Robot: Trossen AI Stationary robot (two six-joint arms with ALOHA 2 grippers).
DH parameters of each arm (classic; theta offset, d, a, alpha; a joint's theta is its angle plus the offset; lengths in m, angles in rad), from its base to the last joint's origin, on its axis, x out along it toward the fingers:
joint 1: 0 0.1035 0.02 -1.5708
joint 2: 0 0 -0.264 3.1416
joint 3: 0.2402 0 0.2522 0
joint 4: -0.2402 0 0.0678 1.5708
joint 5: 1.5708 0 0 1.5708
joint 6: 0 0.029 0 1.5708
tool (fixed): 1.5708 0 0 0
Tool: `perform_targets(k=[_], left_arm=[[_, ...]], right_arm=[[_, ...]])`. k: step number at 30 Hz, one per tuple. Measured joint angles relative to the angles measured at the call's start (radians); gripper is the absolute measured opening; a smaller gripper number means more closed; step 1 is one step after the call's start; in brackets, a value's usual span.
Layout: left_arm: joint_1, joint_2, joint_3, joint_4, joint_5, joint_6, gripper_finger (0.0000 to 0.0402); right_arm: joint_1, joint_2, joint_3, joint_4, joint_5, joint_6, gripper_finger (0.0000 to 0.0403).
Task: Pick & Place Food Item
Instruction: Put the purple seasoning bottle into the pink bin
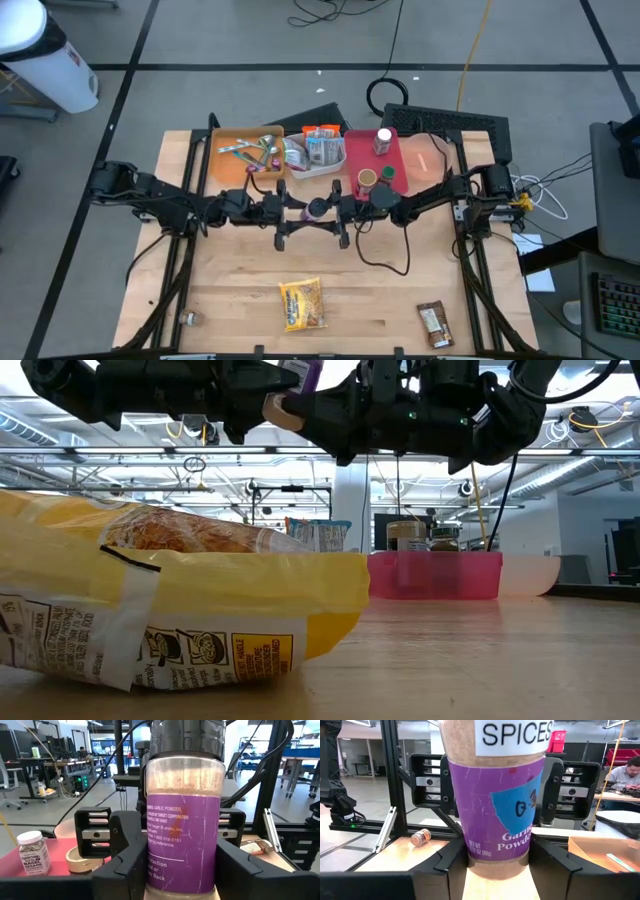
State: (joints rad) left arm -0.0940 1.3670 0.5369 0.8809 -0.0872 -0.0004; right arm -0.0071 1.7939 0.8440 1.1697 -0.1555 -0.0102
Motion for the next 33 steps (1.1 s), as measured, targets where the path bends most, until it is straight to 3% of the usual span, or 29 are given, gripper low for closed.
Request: perform_targets(k=[7,20,25,33], left_arm=[[0.000,0.000,0.000,-0.007,0.000,0.006,0.0209],[0.000,0.000,0.000,-0.014,-0.003,0.018,0.0200],[0.000,0.000,0.000,-0.018,-0.003,0.025,0.0203],[0.000,0.000,0.000,-0.027,-0.002,0.026,0.0196]], right_arm=[[0.000,0.000,0.000,-0.015,-0.001,-0.002,0.0197],[-0.015,-0.001,0.000,-0.024,-0.032,0.052,0.0291],[-0.014,-0.007,0.000,-0.035,-0.033,0.049,0.0301],[-0.014,-0.145,0.000,-0.272,-0.030,-0.063,0.0298]])
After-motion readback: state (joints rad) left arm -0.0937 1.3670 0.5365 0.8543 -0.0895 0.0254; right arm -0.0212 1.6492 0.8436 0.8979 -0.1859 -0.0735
